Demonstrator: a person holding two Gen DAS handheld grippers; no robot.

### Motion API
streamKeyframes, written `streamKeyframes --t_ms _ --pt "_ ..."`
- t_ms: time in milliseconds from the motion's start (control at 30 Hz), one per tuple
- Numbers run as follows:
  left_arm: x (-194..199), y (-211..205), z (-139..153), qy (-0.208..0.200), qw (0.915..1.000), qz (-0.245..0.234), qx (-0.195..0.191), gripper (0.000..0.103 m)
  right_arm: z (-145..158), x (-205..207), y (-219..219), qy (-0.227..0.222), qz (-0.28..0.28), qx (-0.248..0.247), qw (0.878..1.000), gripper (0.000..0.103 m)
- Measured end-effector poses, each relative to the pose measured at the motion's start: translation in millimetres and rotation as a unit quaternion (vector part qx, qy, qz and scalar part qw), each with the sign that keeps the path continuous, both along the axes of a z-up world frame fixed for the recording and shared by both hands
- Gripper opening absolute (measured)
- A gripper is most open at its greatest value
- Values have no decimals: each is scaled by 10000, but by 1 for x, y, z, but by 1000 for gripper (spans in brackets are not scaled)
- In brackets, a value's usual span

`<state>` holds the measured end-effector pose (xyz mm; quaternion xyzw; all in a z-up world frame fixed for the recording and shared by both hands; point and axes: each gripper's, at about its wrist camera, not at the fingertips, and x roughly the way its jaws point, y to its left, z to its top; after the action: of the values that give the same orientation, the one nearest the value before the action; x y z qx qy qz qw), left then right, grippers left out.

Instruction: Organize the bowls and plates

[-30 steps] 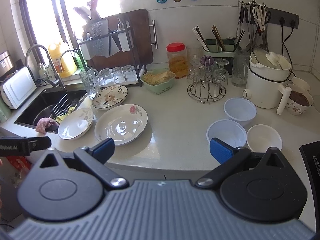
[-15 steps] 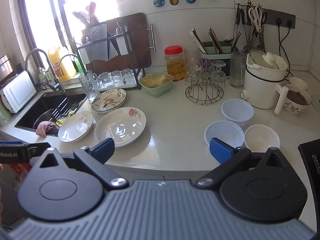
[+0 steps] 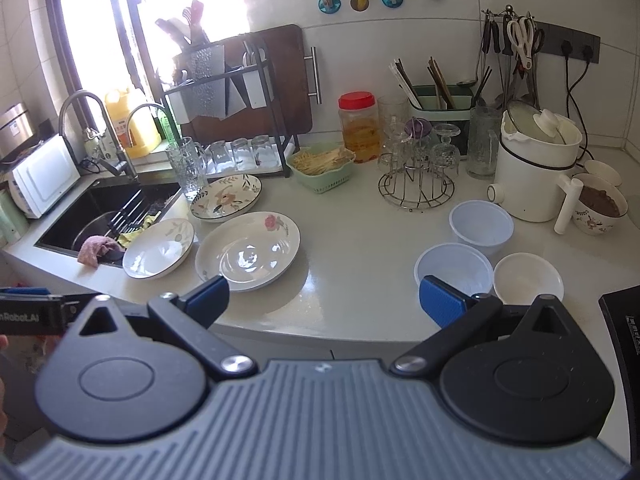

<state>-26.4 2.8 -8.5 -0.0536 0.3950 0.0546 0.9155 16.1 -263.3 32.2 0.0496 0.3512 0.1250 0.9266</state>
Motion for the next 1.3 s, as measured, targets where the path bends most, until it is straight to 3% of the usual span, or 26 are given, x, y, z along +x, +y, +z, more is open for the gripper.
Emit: streamKeyframes --t_ms 700,900,1233,1300 --pt "7 48 1 89 9991 424 -36 102 -7 19 38 76 444 227 9987 103" --pt "36 89 -14 214 9990 395 -90 102 -20 37 70 120 609 328 9975 103" --pt "101 187 -25 329 9989 136 -296 102 -33 66 153 85 419 -234 9988 103" --pt "116 202 -28 318 9993 27 -205 102 -32 72 168 119 311 -91 9994 103"
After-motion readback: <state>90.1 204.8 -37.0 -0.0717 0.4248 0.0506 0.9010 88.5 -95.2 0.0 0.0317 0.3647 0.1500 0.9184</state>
